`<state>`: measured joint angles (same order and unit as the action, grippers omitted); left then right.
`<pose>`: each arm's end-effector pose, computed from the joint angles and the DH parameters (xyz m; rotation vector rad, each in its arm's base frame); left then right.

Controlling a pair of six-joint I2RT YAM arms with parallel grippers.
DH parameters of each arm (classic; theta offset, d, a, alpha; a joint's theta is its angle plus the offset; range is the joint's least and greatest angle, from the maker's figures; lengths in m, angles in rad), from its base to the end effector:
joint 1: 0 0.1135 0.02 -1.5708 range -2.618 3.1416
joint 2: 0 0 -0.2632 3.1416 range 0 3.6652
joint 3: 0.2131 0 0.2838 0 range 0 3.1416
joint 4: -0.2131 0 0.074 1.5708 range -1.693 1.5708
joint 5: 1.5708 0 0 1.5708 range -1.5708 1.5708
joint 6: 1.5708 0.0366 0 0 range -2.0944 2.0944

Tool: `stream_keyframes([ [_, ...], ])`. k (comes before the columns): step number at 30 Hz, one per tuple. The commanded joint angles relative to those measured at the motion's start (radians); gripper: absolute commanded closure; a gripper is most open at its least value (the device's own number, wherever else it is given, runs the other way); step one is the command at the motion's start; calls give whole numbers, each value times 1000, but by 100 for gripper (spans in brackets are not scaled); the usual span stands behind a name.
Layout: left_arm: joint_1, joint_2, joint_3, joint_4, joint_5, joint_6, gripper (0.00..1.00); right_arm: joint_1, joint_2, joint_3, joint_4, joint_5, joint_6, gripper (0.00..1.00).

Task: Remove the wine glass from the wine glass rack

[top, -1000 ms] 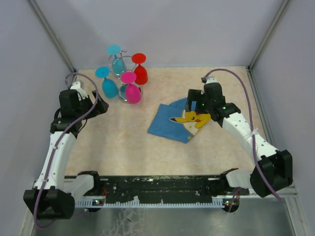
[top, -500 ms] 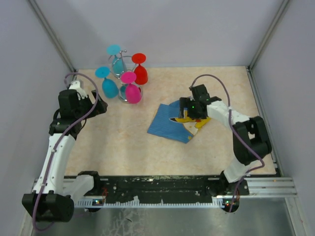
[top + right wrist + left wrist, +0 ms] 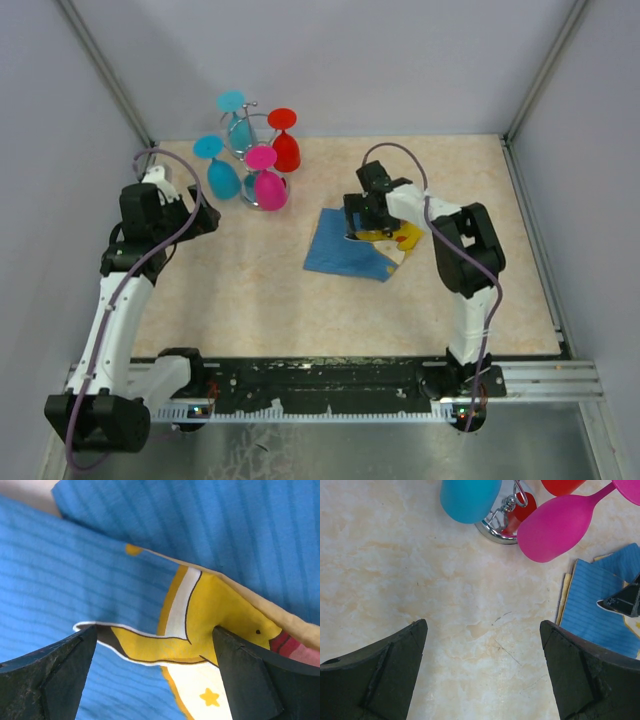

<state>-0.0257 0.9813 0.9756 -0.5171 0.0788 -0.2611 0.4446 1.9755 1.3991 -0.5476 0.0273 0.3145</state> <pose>0.2470 -0.0092 0.3355 -0.1992 2.0926 -0.2555 0.3947 0.1869 0.1549 -0.1678 2.7049 0.1937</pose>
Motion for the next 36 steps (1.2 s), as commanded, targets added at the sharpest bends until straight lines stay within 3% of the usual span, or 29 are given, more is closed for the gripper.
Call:
stream_keyframes([
  [1, -3, -34, -3, 7, -8, 23, 0, -76, 113, 17, -109, 163, 0, 1],
  [10, -6, -23, 37, 15, 71, -6, 0, -415, -17, -130, -111, 250, 24, 1],
  [14, -7, -36, 33, 9, 55, 0, 0, -432, -116, -135, -182, 476, 76, 1],
  [17, -7, -48, 14, 19, 45, -3, 0, -361, -240, -159, -175, 558, 82, 1],
  [19, -7, -47, 11, 23, 51, -10, 0, -304, -330, -174, -142, 533, 83, 1],
  [22, -10, -41, 17, 18, 60, -16, 0, -291, -413, -218, -49, 339, 50, 1],
  [26, -12, -45, 22, 14, 57, -19, 0, -292, -368, -222, -24, 161, 5, 1],
  [36, -13, -43, 23, 13, 74, -23, 0, -309, -192, -132, 27, 219, -37, 1],
])
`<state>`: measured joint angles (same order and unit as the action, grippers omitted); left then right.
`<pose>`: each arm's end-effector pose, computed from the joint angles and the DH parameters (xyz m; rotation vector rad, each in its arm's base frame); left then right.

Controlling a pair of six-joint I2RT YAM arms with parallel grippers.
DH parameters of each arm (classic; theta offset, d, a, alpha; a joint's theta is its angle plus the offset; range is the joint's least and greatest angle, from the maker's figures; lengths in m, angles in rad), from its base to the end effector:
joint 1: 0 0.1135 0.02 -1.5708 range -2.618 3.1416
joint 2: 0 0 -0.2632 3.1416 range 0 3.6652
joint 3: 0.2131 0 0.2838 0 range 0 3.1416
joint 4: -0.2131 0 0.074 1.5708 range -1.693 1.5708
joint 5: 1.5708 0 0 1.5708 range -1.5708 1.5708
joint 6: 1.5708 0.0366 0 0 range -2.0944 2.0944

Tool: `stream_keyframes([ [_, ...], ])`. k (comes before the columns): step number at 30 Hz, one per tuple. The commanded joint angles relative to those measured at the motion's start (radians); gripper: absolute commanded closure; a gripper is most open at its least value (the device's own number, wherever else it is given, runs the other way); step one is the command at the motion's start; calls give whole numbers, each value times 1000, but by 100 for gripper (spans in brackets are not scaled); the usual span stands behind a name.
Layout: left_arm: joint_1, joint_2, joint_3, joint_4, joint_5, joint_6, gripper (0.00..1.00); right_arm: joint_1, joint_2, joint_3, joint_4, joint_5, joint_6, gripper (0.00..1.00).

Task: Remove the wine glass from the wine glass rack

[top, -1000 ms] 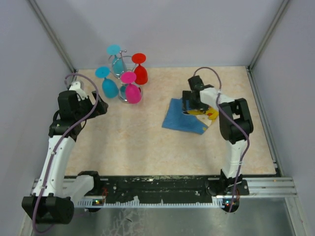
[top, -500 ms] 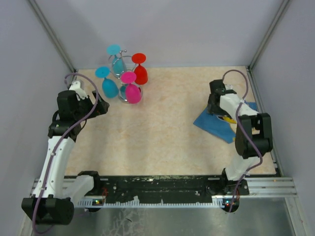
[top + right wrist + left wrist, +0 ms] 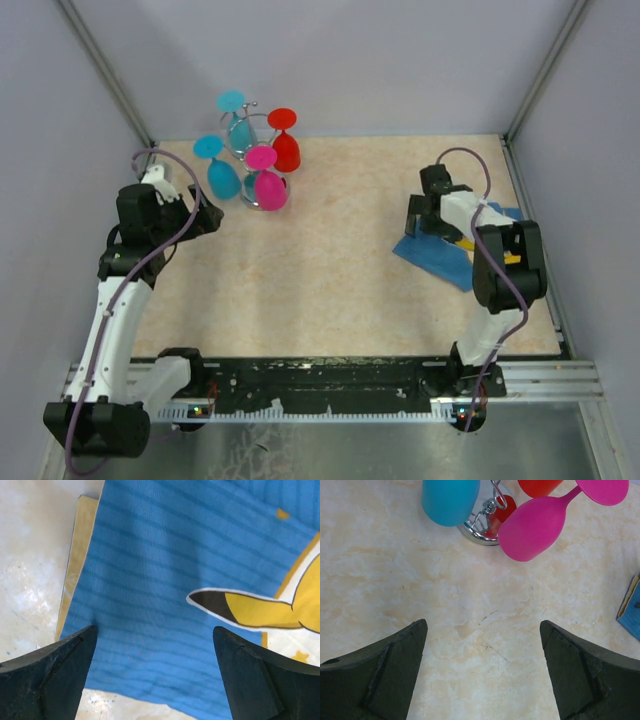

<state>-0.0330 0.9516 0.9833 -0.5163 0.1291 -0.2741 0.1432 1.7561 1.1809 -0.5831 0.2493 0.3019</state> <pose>0.2399 -0.0126 0.3452 -0.1683 2.0597 -0.3226 0.3752 0.0450 0.1714 0.2824 2.6650 -0.2037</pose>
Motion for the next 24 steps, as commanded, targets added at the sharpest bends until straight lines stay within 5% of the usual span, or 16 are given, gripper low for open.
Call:
stream_keyframes([
  [1, -6, -15, 15, 10, 21, -9, 0, -9, 49, 105, 70, -2, -21, 1],
  [12, -7, -32, 14, -2, -11, 19, 0, -8, 222, 305, 29, -15, -2, 4],
  [24, -8, -16, -6, 15, 16, 6, 0, -32, -3, 15, 116, -293, 18, 1],
])
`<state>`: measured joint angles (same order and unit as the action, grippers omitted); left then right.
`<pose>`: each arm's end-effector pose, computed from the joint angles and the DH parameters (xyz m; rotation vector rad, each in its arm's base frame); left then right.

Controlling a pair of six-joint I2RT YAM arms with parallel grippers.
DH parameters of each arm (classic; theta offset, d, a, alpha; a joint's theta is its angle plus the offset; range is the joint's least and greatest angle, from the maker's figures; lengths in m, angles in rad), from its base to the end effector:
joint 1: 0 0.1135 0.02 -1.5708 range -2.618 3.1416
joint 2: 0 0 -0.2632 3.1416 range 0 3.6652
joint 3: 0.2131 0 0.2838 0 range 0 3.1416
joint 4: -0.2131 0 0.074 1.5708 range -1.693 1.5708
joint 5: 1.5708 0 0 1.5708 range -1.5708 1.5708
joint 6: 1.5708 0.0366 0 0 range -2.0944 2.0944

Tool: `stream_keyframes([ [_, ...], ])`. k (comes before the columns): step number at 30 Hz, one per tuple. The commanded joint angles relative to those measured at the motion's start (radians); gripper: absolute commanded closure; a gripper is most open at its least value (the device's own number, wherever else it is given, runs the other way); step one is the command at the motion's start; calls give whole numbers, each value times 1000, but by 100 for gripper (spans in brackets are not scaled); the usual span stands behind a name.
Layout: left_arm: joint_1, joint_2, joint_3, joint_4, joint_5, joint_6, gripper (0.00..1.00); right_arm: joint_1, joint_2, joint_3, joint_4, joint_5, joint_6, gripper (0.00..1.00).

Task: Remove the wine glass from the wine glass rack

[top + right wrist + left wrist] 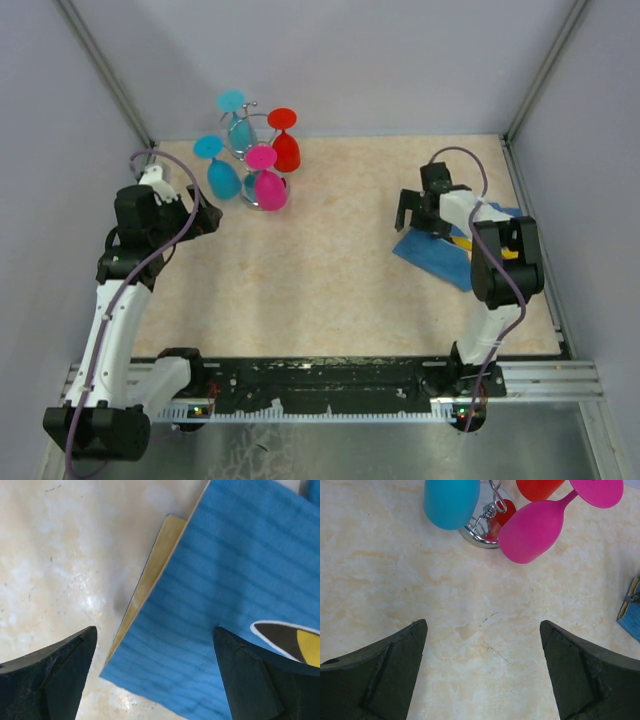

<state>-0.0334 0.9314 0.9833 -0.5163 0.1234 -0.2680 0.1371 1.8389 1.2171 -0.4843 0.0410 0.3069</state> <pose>0.2352 -0.0124 0.3496 -0.1618 2.0394 -0.3144 0.3962 0.0531 0.1557 0.2401 2.6674 0.0860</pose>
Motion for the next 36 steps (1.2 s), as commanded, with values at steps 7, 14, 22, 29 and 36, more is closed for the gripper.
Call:
stream_keyframes([
  [7, -7, -18, -14, 13, 15, 6, 0, -226, -32, -37, -54, 10, 14, 1],
  [14, -7, -10, -10, 12, 31, 4, 0, -253, -31, -5, -82, 216, 40, 1],
  [22, -8, -10, -25, 25, 37, -14, 0, -102, -312, -115, 129, -40, 16, 1],
  [29, -10, -27, -23, 23, 32, -13, 0, -114, -128, -82, 98, -482, 6, 1],
  [36, -10, -28, 0, -1, 16, 8, 0, -130, -47, -90, 105, -519, 18, 1],
])
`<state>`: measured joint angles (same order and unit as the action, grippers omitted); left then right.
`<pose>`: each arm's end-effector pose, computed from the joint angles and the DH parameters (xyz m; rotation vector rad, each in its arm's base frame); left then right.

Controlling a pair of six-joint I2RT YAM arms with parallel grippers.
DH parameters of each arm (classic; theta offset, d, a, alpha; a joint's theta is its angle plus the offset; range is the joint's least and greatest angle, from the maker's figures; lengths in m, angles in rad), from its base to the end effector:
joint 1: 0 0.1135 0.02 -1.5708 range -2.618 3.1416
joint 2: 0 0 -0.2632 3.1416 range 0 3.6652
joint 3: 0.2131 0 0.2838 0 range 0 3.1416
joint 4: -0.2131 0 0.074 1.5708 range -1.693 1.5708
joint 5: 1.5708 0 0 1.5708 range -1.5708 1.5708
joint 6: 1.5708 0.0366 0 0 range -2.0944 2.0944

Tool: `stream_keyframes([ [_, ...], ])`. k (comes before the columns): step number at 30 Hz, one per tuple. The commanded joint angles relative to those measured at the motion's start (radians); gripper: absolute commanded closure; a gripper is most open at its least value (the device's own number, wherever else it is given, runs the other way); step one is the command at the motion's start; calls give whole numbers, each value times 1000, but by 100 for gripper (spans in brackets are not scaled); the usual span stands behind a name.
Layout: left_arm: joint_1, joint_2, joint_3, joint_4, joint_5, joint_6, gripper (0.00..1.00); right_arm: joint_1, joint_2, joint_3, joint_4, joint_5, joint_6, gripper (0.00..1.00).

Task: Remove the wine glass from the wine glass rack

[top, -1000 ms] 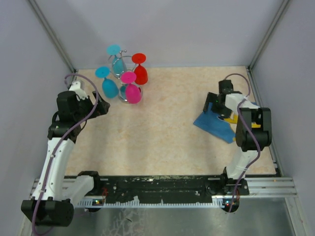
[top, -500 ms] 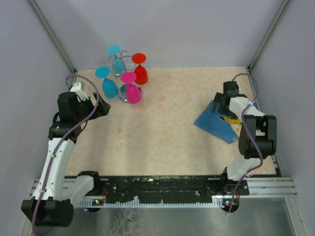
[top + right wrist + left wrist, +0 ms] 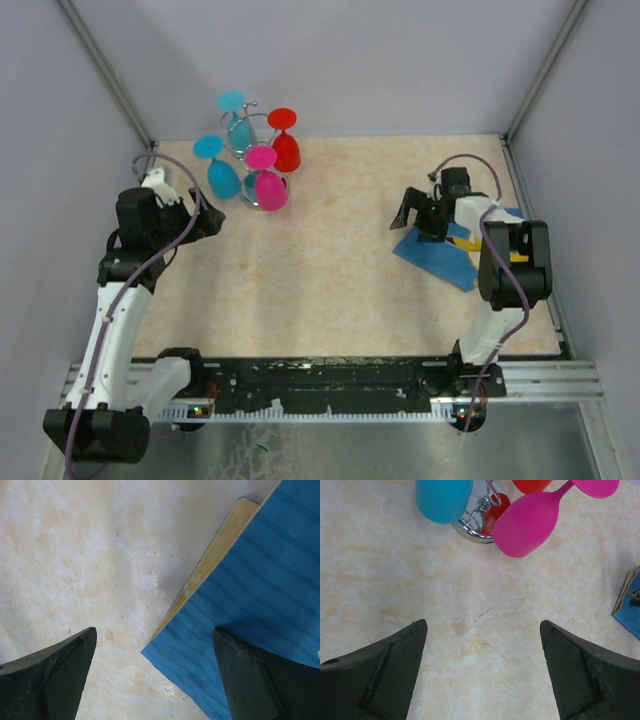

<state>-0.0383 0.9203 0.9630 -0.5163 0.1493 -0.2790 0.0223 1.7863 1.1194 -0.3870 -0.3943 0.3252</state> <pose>0.2329 -0.0144 0.3445 -0.1534 2.0511 -0.3501 0.3842 0.0226 0.1525 0.2596 2.6211 0.6377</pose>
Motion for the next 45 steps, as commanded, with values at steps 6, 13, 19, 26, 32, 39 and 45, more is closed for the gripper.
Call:
stream_keyframes([
  [6, -6, -19, 20, 3, 6, 18, 0, -108, 29, 21, -134, 267, -1, 1],
  [13, -6, -4, 21, 4, 22, 15, 0, -170, -29, 16, -183, 615, 40, 1],
  [19, -6, -4, 10, 22, 15, 3, 0, 66, -296, -12, -10, 558, -11, 1],
  [26, -6, -26, 7, 9, -13, 3, 0, 228, -287, 160, -25, 351, -3, 1],
  [32, -6, -36, 3, 12, -38, -4, 0, 429, -114, 379, -26, 274, -42, 1],
  [39, -8, -46, 21, -11, -72, 15, 0, 447, 34, 599, 159, 17, 208, 26],
  [45, -8, -60, 23, -18, -68, 13, 0, 448, 161, 655, 369, -192, 479, 44],
])
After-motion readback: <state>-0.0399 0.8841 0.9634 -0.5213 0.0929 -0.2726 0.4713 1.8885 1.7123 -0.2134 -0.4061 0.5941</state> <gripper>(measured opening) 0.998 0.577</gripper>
